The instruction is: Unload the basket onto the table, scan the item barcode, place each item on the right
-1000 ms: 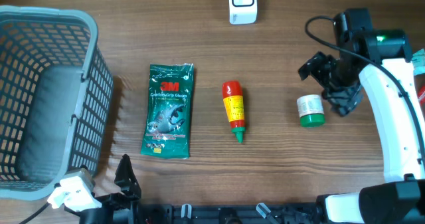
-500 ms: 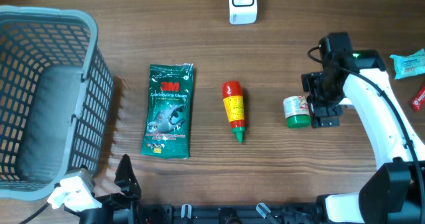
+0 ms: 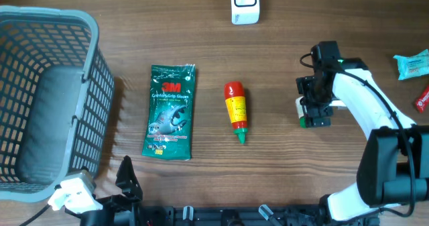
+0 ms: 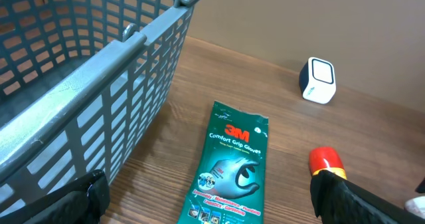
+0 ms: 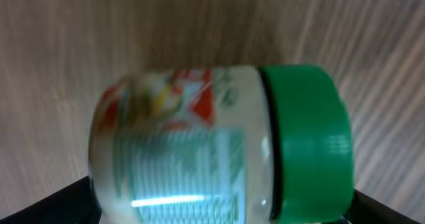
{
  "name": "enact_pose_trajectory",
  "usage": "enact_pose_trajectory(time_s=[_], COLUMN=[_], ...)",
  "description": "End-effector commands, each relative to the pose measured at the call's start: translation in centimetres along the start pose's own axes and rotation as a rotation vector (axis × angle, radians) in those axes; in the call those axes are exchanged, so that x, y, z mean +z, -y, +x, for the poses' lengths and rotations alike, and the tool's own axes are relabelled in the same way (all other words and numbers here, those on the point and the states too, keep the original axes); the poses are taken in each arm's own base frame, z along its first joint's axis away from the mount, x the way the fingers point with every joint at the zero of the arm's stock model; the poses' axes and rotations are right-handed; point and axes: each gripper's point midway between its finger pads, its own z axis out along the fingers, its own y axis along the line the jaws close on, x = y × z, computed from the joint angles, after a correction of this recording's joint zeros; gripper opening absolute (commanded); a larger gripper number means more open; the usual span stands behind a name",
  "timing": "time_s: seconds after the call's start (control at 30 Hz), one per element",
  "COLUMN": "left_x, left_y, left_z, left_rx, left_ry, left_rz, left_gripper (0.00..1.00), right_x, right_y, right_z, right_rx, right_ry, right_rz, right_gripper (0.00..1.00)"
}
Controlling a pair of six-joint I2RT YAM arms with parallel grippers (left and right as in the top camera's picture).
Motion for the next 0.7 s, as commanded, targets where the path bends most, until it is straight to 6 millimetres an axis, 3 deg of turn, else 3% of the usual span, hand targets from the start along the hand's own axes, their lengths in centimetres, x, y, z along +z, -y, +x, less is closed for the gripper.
enact_pose_trajectory(time_s=[0.0,0.2,0.4,0.6,0.67], left_x=[-0.1,-0.1,-0.1,-0.1,-0.1], left_y=[0.0,0.0,0.0,0.0,0.0], left_z=[-0.1,-0.1,-0.1,-0.1,-0.1], left_rx=[-0.004,-0.004,-0.004,-0.004,-0.004], left_ry=[0.007,0.007,0.007,0.007,0.007], left_rz=[0.003,0.003,0.003,0.003,0.003], left_gripper=[1.0,1.0,1.0,1.0,1.0], right_x=[0.5,1.5,3.0,1.7,0.5], right_y=[-0.2,-0.1,-0.3,-0.1,-0.7], right_z=[-1.4,-1.8,-1.5,0.2,2.1], right_rx=[-0.059,-0.126,-0.466,-0.72,-0.885], right_ry=[0.08,0.101,0.072,-0.04,-0.146], right_rz=[0.004,0.031,0.062,0.057,-0.001], right_gripper=[1.0,1.0,0.97,0.85,0.84])
